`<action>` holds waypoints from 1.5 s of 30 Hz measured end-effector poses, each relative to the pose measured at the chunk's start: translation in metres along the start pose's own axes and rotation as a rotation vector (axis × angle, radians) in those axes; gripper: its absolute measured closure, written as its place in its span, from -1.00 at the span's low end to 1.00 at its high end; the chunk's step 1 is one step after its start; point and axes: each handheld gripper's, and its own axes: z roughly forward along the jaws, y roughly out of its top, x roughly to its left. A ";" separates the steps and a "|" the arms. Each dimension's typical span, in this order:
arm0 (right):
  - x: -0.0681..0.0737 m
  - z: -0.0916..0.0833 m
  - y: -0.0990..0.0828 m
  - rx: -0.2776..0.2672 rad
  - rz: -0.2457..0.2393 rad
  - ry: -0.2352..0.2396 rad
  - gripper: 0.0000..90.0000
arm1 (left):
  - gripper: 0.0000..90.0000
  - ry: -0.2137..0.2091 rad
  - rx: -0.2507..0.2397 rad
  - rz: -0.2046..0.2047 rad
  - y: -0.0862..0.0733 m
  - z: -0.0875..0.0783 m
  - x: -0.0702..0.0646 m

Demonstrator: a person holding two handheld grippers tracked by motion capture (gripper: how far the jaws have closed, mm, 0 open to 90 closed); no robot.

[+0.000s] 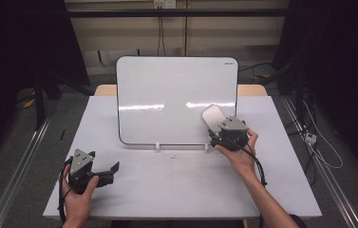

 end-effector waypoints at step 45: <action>-0.028 -0.047 -0.034 -0.049 0.216 0.090 -0.83 | -0.87 0.013 -0.022 -0.010 0.004 0.003 -0.001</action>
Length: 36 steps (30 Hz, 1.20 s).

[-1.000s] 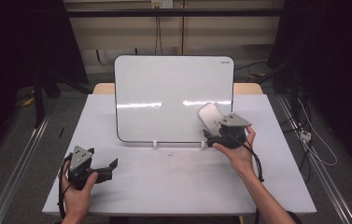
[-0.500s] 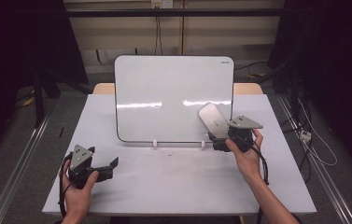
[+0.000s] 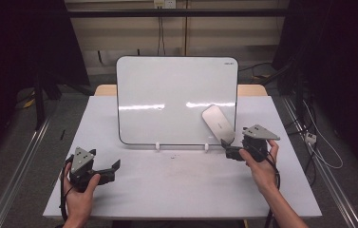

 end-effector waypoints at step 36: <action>-0.018 -0.049 -0.060 -0.028 0.098 -0.085 -0.79 | -0.88 0.007 -0.010 -0.022 0.001 0.000 0.001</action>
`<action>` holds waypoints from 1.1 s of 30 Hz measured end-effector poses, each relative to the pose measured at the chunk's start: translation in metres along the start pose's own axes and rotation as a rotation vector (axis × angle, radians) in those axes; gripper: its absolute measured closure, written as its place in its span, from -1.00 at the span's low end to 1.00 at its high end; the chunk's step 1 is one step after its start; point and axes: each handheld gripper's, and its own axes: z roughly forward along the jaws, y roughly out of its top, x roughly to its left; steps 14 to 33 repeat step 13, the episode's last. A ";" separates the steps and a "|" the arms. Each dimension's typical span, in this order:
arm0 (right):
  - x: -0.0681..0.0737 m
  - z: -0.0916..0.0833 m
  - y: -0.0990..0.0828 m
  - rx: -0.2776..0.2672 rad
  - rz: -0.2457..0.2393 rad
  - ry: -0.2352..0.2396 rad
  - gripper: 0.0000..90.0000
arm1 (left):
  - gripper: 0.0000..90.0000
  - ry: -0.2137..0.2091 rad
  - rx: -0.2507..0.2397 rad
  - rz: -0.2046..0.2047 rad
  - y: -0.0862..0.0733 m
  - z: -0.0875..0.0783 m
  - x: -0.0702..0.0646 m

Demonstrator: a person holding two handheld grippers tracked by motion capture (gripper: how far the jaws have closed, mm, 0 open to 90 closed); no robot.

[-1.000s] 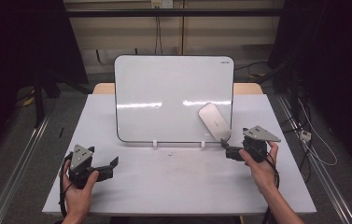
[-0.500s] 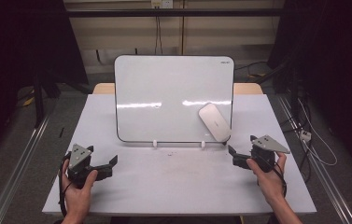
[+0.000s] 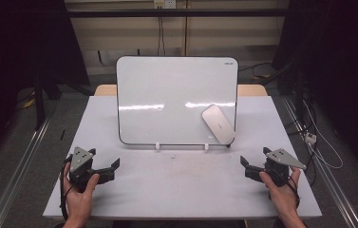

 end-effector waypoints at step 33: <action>0.001 -0.003 -0.006 -0.009 -0.001 -0.010 -0.79 | -0.88 -0.016 0.003 -0.016 -0.001 0.000 0.000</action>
